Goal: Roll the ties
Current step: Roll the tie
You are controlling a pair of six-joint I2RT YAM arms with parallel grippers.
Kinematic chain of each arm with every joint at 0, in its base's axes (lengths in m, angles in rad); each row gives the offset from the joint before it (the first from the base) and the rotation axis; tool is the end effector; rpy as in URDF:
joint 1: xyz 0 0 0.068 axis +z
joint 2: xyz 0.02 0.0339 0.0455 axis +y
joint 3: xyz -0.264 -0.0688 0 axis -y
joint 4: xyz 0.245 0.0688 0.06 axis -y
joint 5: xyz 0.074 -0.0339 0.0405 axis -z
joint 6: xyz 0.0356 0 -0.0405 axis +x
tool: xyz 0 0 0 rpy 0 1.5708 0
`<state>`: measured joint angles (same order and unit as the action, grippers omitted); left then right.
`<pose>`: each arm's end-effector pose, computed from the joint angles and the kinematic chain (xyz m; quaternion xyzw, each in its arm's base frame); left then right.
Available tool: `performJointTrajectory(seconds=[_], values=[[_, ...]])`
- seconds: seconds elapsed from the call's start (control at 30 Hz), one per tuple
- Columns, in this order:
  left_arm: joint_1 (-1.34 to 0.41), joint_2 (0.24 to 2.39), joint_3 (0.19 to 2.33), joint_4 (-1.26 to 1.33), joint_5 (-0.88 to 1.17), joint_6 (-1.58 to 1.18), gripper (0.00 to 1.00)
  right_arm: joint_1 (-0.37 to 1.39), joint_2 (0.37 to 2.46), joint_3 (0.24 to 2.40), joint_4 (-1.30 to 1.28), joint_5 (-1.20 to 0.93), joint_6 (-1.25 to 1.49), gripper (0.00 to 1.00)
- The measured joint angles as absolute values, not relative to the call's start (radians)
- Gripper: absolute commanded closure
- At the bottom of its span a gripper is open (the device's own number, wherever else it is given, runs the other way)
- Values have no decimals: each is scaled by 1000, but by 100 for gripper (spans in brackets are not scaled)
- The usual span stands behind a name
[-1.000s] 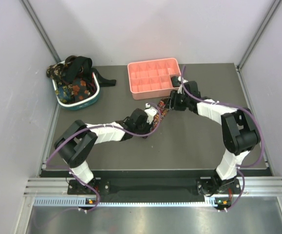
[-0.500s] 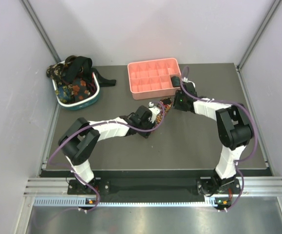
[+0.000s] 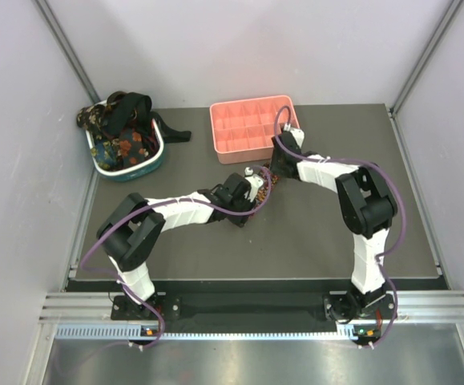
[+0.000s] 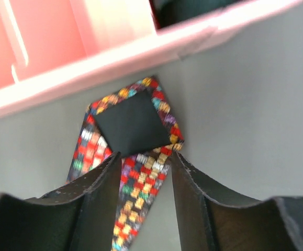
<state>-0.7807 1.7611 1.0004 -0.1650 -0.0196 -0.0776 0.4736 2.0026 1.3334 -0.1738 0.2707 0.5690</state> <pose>0.2525 -0.2491 0.1597 0.3237 0.8915 -0.1234 0.2921 0.3887 0.1885 0.1675 0.0921 0.9226 0.0663 0.3686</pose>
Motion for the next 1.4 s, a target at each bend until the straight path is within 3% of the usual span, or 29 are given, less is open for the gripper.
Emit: performJointTrajectory(seconds=[0.27, 0.37, 0.5, 0.77, 1.4], values=[[-781, 1773, 1022, -192, -20, -81, 50, 489, 2077, 1435, -274, 378, 605, 68], [-781, 1775, 1026, -196, -19, -81, 50, 489, 2080, 1441, -293, 406, 606, 78], [-781, 1777, 1029, -200, -19, -80, 50, 489, 2091, 1462, -315, 422, 593, 100], [-781, 1783, 1039, -211, -14, -76, 50, 488, 2102, 1486, -355, 462, 567, 100], [-862, 1977, 1317, -300, 128, 53, 51, 252, 1818, 1087, -277, 446, 569, 100]])
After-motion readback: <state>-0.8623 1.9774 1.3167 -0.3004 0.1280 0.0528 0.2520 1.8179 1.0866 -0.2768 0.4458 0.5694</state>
